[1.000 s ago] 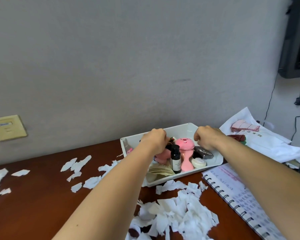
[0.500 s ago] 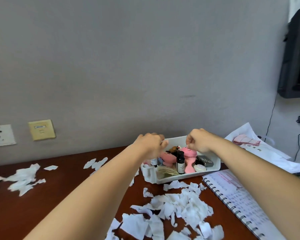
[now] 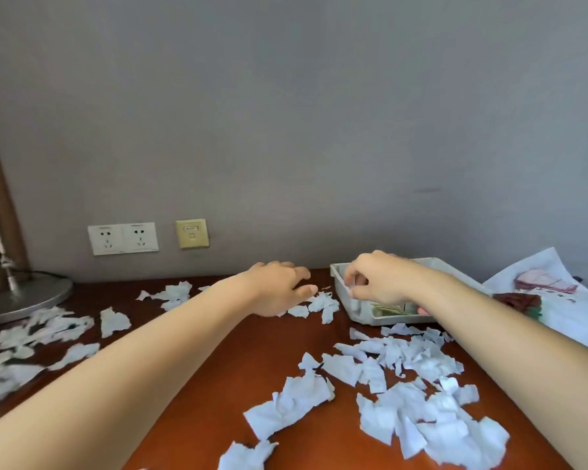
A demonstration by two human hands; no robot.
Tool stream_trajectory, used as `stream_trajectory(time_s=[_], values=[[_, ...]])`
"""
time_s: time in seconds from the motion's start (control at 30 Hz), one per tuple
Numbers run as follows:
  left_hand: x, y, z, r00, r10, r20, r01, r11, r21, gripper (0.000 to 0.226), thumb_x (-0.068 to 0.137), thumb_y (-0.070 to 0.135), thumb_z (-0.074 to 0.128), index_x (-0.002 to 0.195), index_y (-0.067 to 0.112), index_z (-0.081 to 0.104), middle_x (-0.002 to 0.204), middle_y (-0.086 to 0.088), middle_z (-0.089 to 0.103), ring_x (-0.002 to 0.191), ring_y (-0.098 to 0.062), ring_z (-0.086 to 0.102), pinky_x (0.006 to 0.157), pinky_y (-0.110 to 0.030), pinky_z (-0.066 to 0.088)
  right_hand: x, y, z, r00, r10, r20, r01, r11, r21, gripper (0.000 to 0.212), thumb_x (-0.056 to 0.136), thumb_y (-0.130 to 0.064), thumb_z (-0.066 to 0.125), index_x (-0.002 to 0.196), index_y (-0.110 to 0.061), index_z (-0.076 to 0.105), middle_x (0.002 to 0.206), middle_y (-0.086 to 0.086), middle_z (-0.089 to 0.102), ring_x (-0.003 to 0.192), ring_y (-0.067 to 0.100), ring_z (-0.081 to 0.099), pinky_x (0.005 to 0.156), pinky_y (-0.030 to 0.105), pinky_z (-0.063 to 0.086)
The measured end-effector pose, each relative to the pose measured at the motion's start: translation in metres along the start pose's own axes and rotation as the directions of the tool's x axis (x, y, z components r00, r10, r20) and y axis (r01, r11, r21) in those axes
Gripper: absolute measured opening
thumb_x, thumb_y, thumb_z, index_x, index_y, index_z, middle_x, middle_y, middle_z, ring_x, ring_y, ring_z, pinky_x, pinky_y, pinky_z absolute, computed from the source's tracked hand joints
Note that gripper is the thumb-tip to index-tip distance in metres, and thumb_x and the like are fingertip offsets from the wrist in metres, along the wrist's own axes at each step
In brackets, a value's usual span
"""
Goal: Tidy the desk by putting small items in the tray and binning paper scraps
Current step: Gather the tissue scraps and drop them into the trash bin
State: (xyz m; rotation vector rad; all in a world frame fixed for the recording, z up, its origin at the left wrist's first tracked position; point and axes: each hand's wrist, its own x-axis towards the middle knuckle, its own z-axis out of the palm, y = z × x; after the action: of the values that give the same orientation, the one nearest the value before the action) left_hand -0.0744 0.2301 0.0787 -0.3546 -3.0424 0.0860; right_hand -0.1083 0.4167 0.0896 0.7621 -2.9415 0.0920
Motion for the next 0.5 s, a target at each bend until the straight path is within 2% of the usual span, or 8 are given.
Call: stream_trajectory(time_s=[0.07, 0.2, 0.3, 0.4, 0.5], values=[[-0.033, -0.009, 0.006, 0.999, -0.019, 0.044, 0.021, 0.999, -0.042, 0.054, 0.099, 0.048, 0.026, 0.147, 0.023, 0.028, 0.153, -0.002, 0.032, 0.140, -0.023, 0.031, 0.114, -0.039, 0.024, -0.015, -0.022, 0.005, 0.998, -0.063, 0.018, 0.062, 0.997, 0.035, 0.031, 0.093, -0.031, 0.054, 0.121, -0.021, 0.060, 0.117, -0.002, 0.063, 0.101, 0.018, 0.059, 0.085, 0.030, 0.047], [-0.096, -0.021, 0.027, 0.989, -0.070, 0.127, 0.090, 0.983, -0.162, 0.054, 0.097, 0.049, 0.031, 0.146, 0.028, 0.027, 0.155, 0.002, 0.027, 0.142, -0.020, 0.028, 0.116, -0.037, 0.023, -0.044, -0.054, 0.027, 0.988, -0.140, 0.071, 0.130, 0.983, 0.128, 0.031, 0.094, -0.033, 0.051, 0.122, -0.023, 0.058, 0.113, -0.005, 0.064, 0.092, 0.012, 0.058, 0.077, 0.026, 0.048], [-0.136, -0.022, 0.052, 0.982, -0.131, 0.138, 0.157, 0.968, -0.195, 0.055, 0.096, 0.051, 0.035, 0.146, 0.031, 0.026, 0.155, 0.006, 0.025, 0.142, -0.018, 0.027, 0.116, -0.036, 0.022, -0.068, -0.073, 0.051, 0.983, -0.169, 0.065, 0.150, 0.962, 0.230, 0.030, 0.093, -0.033, 0.052, 0.120, -0.024, 0.060, 0.110, -0.009, 0.064, 0.098, 0.012, 0.059, 0.087, 0.033, 0.051], [-0.168, -0.015, 0.083, 0.970, -0.210, 0.121, 0.234, 0.942, -0.240, 0.058, 0.092, 0.054, 0.041, 0.144, 0.035, 0.025, 0.157, 0.009, 0.020, 0.145, -0.016, 0.017, 0.118, -0.038, 0.015, -0.092, -0.089, 0.081, 0.988, -0.149, 0.034, 0.128, 0.930, 0.345, 0.029, 0.093, -0.033, 0.050, 0.120, -0.028, 0.060, 0.126, -0.009, 0.057, 0.116, 0.012, 0.049, 0.094, 0.031, 0.044], [-0.187, -0.005, 0.110, 0.944, -0.312, 0.104, 0.329, 0.903, -0.275, 0.063, 0.089, 0.061, 0.039, 0.145, 0.038, 0.020, 0.159, 0.011, 0.011, 0.148, -0.017, 0.004, 0.118, -0.046, 0.005, -0.110, -0.097, 0.110, 0.996, -0.090, -0.017, 0.091, 0.958, 0.271, 0.037, 0.094, -0.040, 0.046, 0.129, -0.032, 0.051, 0.141, -0.010, 0.044, 0.133, 0.014, 0.033, 0.111, 0.036, 0.029]])
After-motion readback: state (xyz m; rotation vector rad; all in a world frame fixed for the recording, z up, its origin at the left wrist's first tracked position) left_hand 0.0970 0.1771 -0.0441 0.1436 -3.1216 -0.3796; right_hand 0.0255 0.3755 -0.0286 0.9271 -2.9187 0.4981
